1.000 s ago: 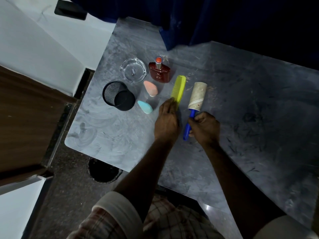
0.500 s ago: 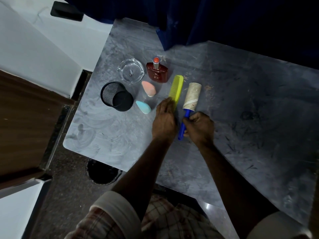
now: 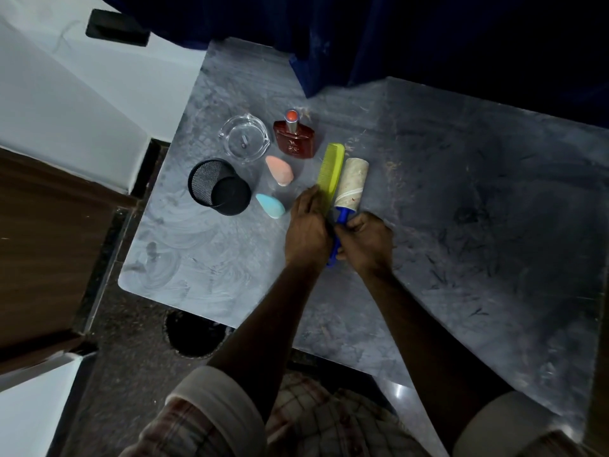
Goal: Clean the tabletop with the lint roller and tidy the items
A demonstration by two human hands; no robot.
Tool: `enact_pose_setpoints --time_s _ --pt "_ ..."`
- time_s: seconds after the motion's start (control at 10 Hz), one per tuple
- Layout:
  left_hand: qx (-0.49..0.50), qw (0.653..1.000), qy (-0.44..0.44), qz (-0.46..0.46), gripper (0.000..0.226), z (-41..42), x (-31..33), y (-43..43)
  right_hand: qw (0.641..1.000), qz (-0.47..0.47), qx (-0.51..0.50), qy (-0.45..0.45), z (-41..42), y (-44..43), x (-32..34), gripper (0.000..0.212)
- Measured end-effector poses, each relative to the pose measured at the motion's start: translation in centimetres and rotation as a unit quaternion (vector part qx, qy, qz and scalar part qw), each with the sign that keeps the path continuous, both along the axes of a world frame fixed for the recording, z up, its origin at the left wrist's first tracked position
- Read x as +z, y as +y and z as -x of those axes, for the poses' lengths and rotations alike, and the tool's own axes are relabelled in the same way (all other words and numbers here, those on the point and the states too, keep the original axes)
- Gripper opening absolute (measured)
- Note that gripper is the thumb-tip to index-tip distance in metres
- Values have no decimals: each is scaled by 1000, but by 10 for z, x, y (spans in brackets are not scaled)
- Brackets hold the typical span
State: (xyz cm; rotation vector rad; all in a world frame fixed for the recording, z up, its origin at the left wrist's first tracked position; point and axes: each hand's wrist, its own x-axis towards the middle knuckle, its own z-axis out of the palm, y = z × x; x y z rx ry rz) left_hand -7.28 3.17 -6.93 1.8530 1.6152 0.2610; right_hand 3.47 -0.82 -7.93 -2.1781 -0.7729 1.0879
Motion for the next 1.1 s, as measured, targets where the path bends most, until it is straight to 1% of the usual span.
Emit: enact_pose_setpoints --time_s 0.2,0.3,0.4,0.5,0.6,0.7,0.8,0.9,1.0,1.1 --pt "-18 999 -27 -5 68 7 1 -5 1000 9 -10 -13 3 1 2 28" --pt "-35 999 -34 -12 70 9 0 -9 999 26 -4 -27 3 3 5 30" --pt "-44 998 -49 -11 67 13 0 -13 995 38 8 -91 3 3 9 39" --pt "-53 997 -64 -11 68 17 1 -17 991 37 4 -131 2 2 13 43" --pt "-63 995 -74 -7 71 22 6 -22 988 24 1 -150 -2 -1 15 39" --pt "-92 991 -89 -23 70 29 19 -30 986 18 -1 -167 -6 -8 19 35" --pt "-144 984 -104 -35 72 45 32 -41 988 9 -23 -150 -11 -19 21 30" --pt "-172 974 -140 -43 74 64 47 -57 987 9 -19 -160 -20 -37 23 29" --pt "-180 967 -173 -55 71 87 52 -71 986 10 -24 -165 -27 -52 25 24" --pt "-166 969 -179 -32 72 110 65 -77 986 15 -56 -158 -26 -64 30 21"
